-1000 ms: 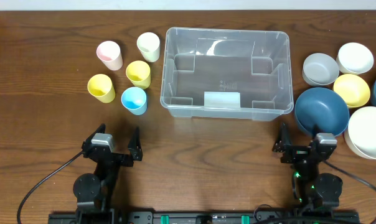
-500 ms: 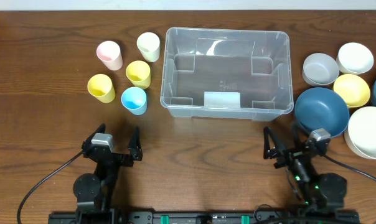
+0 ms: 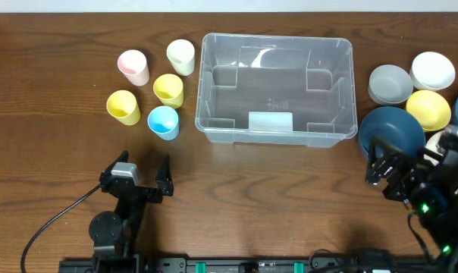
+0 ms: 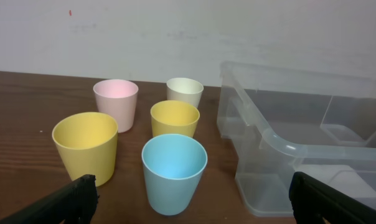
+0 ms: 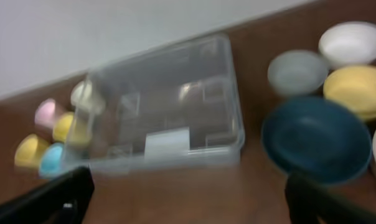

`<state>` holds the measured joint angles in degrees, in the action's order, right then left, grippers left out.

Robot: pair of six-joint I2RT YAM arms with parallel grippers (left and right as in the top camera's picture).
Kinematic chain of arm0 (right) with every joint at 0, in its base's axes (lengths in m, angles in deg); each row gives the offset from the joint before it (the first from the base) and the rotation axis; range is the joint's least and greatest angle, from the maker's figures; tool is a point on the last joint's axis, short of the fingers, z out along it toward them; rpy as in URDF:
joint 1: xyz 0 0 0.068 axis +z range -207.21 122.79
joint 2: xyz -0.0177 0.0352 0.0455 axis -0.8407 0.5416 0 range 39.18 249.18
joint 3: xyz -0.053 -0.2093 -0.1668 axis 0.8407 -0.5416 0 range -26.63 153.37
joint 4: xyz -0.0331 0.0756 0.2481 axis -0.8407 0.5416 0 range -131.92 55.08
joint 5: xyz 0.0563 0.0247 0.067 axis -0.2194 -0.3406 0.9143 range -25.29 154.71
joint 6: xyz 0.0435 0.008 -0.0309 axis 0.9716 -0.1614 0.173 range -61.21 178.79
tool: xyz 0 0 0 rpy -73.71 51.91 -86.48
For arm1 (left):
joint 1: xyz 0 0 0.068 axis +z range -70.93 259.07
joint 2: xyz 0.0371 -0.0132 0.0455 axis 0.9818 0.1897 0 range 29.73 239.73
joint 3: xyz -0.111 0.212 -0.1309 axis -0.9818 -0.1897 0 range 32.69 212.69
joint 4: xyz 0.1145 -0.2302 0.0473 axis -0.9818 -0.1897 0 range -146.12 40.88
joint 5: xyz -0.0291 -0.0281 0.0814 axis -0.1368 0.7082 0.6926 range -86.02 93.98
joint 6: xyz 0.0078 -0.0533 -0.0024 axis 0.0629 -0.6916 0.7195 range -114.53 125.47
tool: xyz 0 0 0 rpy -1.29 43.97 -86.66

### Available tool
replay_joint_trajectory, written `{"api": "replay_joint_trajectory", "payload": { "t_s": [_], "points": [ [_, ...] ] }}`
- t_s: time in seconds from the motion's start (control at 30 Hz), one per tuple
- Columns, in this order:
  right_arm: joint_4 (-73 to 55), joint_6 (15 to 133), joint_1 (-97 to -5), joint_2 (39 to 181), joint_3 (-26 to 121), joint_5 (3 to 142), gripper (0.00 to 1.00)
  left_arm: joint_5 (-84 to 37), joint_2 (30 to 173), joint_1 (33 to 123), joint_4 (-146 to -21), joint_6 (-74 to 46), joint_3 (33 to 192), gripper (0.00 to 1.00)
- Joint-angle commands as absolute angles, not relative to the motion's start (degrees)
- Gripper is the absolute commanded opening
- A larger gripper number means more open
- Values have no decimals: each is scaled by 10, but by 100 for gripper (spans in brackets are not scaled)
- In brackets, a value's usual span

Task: Pack container
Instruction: 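Move the right gripper to the dark teal bowl on the right, then grasp the rim of the dark teal bowl with the right gripper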

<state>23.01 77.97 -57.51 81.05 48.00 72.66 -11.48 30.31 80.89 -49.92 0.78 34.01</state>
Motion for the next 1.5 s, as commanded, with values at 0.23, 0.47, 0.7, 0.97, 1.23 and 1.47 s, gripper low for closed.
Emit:
{"api": "replay_joint_trajectory", "payload": {
  "t_s": [0.23,0.47,0.7,0.97,1.23,1.47],
  "points": [
    [271,903,-616,898,532,597,99,-119,300,812,-518,5,329,98],
    [301,954,-753,973,532,616,99,-119,300,812,-518,5,329,98],
    [323,970,-808,1025,530,607,99,-119,300,812,-518,5,329,98],
    [321,974,-855,1132,486,650,97,-119,300,812,-518,5,329,98],
    [246,990,-855,1190,404,680,97,-119,300,812,-518,5,329,98],
    [142,1022,-855,1191,303,677,98,-119,300,812,-518,5,329,98]
  ]
}}
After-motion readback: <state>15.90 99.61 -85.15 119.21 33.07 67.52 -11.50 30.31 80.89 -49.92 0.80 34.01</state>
